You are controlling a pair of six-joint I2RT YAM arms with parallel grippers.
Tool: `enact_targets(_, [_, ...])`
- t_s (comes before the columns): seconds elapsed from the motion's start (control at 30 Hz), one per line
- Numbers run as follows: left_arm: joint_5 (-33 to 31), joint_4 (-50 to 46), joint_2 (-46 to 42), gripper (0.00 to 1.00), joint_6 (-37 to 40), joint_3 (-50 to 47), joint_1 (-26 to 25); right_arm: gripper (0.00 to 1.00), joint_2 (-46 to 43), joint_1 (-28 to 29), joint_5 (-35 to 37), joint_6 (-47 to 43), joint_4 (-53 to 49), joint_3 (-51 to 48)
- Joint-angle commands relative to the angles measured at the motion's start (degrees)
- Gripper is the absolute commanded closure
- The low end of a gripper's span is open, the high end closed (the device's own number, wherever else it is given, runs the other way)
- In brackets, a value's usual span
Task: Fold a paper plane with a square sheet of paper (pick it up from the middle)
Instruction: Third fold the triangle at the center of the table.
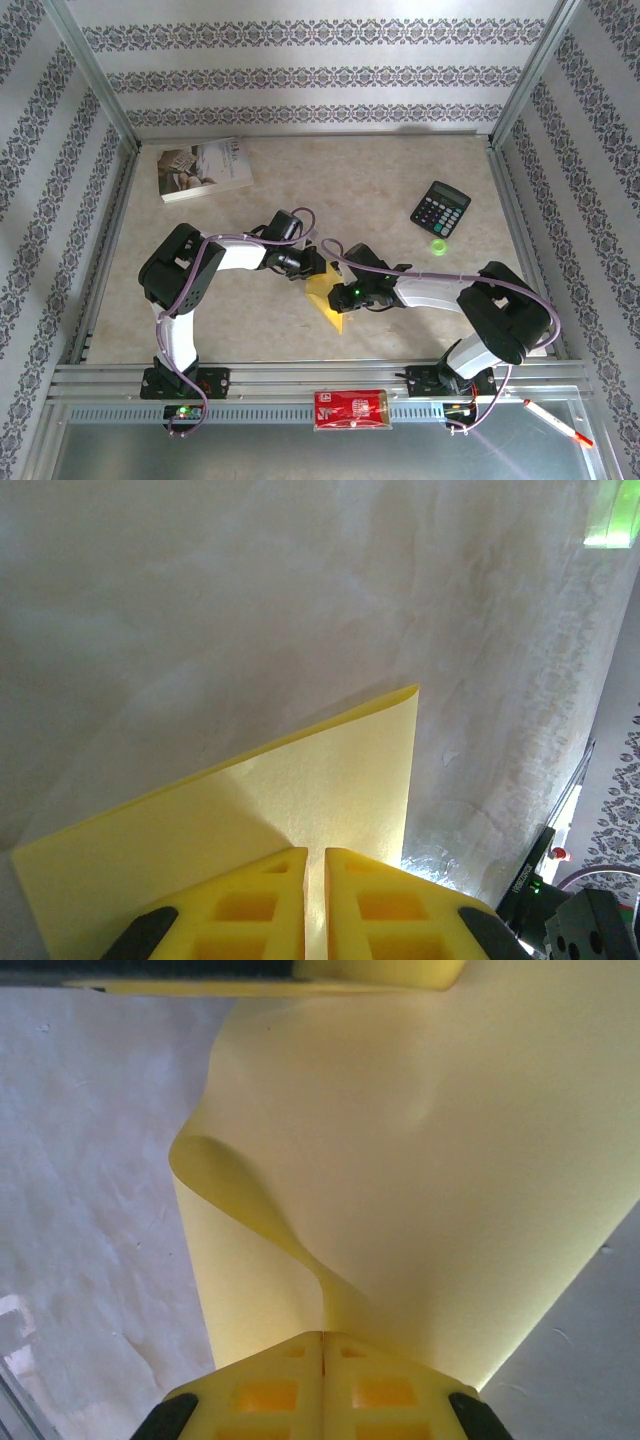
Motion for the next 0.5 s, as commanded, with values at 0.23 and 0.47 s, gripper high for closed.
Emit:
enact_targets(0.23, [0.0, -1.7, 1.9, 0.87, 1.6, 0.2, -0.5, 0.95, -0.1, -0.7, -0.5, -1.5, -0.6, 0.5])
enact_targets(0.47, [0.0, -1.6, 1.9, 0.88, 1.6, 0.3, -0.5, 0.95, 0.2, -1.2, -0.2, -1.7, -0.7, 0.7])
